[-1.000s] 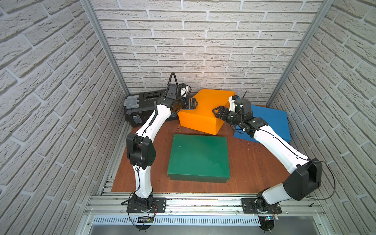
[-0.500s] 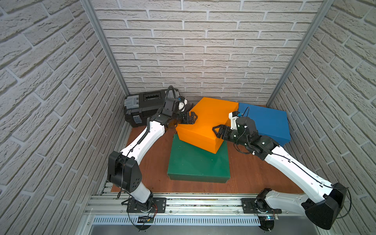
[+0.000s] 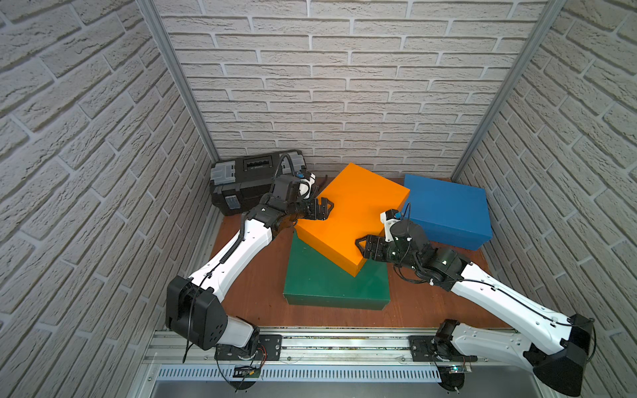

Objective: Stack the shoeboxes
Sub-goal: Place the shoebox at the shoebox, then adjust the shoebox.

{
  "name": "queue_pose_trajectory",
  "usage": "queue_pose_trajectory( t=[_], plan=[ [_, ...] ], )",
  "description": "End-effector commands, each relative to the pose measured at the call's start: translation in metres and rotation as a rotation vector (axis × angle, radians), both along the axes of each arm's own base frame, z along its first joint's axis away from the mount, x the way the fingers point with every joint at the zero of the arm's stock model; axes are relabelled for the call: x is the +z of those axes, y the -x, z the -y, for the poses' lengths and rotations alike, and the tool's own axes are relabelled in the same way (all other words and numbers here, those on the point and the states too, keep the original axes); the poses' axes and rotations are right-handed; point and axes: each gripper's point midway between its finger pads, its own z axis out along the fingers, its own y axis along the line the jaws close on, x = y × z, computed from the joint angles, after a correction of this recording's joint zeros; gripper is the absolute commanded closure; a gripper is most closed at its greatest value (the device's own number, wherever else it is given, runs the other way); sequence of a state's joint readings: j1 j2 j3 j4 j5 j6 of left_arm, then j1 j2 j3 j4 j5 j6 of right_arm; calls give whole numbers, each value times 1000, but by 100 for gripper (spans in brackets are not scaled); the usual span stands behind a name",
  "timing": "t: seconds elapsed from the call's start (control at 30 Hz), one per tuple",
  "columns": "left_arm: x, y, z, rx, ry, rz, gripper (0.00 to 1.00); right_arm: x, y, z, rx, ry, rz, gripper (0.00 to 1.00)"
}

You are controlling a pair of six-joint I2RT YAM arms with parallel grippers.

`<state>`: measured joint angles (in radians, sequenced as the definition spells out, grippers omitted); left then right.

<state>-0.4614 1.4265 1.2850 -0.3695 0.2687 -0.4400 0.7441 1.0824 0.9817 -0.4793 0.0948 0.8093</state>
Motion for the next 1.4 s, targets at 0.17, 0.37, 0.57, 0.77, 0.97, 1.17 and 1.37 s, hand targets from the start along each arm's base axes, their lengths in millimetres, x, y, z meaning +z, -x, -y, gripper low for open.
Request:
queue_pose_trajectory(
  t=[0.17, 0.37, 0.57, 0.77, 0.97, 1.17, 1.37],
  plan=[
    [-14, 7, -19, -19, -106, -29, 2, -9, 9, 23, -54, 48, 34, 11],
    [-16, 13, -33, -16, -195, -30, 2, -10, 10, 29, -62, 78, 39, 8],
    [-33, 23, -45, -14, -266, -58, 2, 1, 7, 56, -143, 162, 101, 6],
    [-44, 31, -53, -9, -302, -69, 2, 19, 3, 85, -176, 244, 152, 2],
    [-54, 36, -56, -6, -311, -83, 2, 42, -23, 119, -216, 236, 174, 0],
    [-62, 41, -58, -2, -310, -95, 2, 60, -77, 123, -110, 242, 165, 1],
    [-69, 47, -62, 8, -312, -111, 2, 72, -132, 132, -78, 157, 188, 1]
  ],
)
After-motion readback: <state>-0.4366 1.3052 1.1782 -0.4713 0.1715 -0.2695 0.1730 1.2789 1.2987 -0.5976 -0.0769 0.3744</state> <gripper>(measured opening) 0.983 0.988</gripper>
